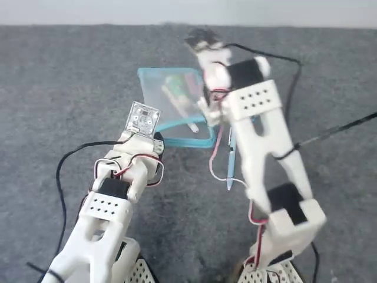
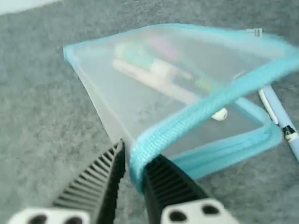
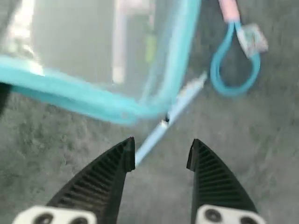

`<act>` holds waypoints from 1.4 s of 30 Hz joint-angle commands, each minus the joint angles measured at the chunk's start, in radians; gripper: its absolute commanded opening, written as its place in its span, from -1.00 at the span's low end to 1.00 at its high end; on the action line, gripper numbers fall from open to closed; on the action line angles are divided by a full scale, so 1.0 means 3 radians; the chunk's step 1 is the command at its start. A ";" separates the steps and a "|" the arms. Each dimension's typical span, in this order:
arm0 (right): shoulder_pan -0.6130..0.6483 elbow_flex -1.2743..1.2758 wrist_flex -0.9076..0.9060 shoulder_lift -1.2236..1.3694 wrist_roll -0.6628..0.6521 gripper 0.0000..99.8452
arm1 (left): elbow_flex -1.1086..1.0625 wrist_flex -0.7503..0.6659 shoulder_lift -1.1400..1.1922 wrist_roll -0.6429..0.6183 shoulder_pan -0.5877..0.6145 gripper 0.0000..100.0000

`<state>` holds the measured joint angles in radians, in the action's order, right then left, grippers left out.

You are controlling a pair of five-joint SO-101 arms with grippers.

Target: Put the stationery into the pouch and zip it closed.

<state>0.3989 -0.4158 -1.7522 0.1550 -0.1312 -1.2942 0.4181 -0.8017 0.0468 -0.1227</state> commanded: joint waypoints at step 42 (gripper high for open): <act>-0.0524 0.3176 0.2396 -0.0217 0.0557 -0.78 | -0.0003 -0.0051 -0.0015 0.0041 -0.0026 -0.98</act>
<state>0.3268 0.5708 -1.0157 0.0890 0.0253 -1.3050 0.4181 -0.8017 0.0575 -0.1227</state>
